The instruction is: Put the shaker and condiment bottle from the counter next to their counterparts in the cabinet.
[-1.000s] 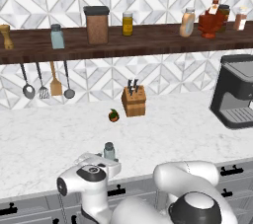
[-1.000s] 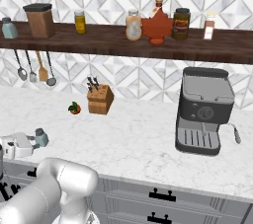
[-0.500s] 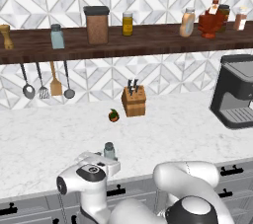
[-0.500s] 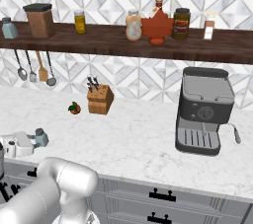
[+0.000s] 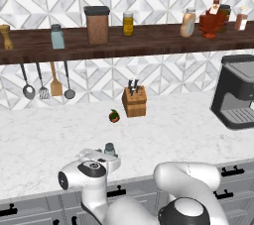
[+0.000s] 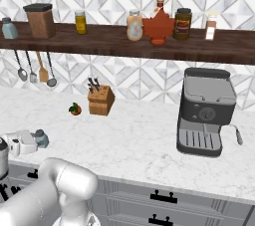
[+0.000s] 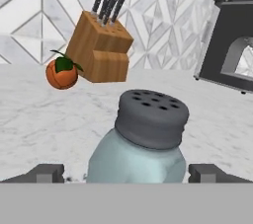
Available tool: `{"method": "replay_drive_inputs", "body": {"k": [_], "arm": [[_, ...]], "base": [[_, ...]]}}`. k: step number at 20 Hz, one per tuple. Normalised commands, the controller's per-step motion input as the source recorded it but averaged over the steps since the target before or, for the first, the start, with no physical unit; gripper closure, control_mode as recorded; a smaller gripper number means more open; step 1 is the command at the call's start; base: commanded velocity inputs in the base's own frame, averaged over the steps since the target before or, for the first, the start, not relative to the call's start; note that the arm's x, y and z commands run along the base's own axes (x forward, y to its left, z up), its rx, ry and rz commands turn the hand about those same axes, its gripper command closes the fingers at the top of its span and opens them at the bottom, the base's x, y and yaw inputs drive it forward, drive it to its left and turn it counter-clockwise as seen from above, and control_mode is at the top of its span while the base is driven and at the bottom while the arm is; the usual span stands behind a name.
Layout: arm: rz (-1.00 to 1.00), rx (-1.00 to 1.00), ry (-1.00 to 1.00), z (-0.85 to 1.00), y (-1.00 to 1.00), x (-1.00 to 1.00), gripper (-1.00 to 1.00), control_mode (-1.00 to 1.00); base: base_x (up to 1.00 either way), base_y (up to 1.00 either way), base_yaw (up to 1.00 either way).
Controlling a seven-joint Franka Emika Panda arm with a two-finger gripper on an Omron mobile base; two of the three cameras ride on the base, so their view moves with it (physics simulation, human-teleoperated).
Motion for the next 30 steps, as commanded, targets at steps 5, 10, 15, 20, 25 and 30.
{"method": "replay_drive_inputs", "body": {"k": [5, 10, 15, 20, 25, 30], "arm": [[0.03, 0.0, -0.01, -0.04, -0.19, 0.0, -1.0, -1.0], [0.01, 0.0, 0.0, -0.19, -0.26, 0.0, 1.0, -1.0], [0.0, 0.0, 0.02, -0.26, -0.02, 0.02, 1.0, -1.0], [0.03, -0.01, 0.04, 0.55, 0.0, 0.27, 1.0, -1.0], [0.13, -0.03, 0.0, 0.93, 0.0, 0.0, 1.0, -1.0], [0.13, 0.0, 0.11, 0.94, 0.0, 0.08, 1.0, -1.0]], "base": [[0.0, 0.0, 0.0], [0.0, 0.0, 0.0], [0.0, 0.0, 0.0], [0.0, 0.0, 0.0], [0.0, 0.0, 0.0], [0.0, 0.0, 0.0]]}}
